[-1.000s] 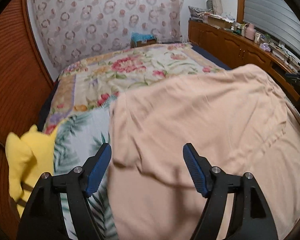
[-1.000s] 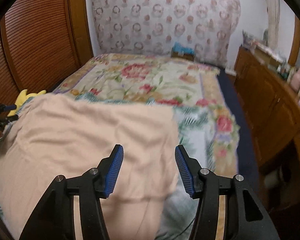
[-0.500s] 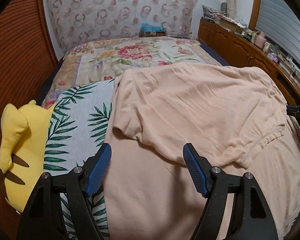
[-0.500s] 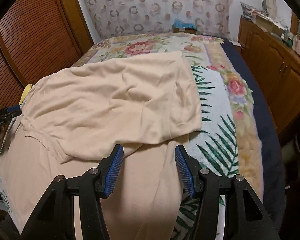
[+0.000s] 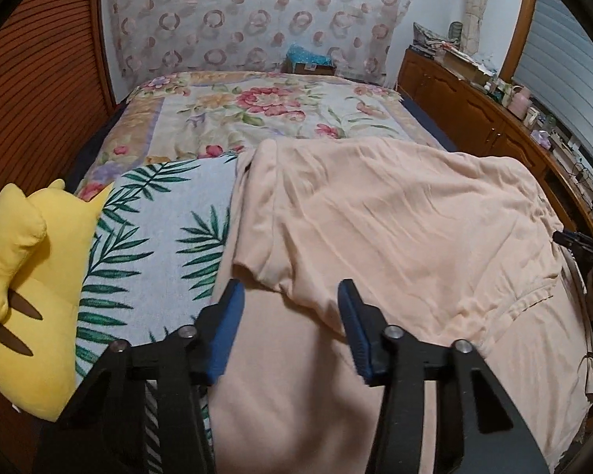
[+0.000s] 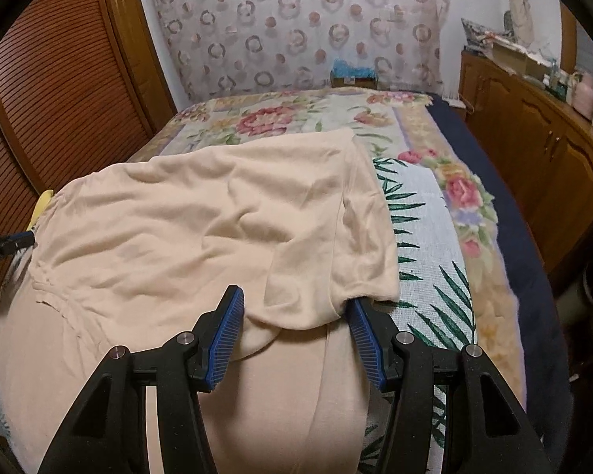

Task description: Fold small clothes

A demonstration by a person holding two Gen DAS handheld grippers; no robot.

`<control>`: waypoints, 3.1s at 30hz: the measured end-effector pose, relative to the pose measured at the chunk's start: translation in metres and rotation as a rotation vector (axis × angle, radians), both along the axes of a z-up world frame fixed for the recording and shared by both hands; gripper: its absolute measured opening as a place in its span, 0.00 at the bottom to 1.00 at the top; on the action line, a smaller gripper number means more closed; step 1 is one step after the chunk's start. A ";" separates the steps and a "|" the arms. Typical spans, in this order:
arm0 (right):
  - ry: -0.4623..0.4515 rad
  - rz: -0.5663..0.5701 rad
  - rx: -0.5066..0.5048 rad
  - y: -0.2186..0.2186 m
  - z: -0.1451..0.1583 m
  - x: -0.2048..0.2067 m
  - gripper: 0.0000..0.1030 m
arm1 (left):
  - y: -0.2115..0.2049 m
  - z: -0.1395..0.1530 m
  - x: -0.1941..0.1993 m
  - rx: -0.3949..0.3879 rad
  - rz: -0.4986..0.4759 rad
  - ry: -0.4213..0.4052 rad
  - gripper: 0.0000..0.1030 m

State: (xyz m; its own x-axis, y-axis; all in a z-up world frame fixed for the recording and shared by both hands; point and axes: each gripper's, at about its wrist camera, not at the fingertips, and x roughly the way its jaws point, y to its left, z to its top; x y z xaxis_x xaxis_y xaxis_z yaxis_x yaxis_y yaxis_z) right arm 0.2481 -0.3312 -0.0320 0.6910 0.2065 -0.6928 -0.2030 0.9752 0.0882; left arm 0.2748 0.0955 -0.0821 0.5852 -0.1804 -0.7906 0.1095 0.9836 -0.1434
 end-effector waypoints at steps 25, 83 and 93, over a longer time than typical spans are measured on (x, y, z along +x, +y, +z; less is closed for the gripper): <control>-0.020 0.047 -0.054 0.008 0.009 0.013 0.06 | -0.010 0.008 0.026 0.046 -0.023 -0.033 0.08; -0.142 0.095 -0.026 -0.011 0.029 -0.256 0.05 | 0.021 0.040 -0.216 0.048 0.025 -0.214 0.07; -0.126 0.018 -0.091 -0.009 0.035 -0.233 0.46 | 0.026 0.021 -0.221 0.040 0.022 -0.162 0.41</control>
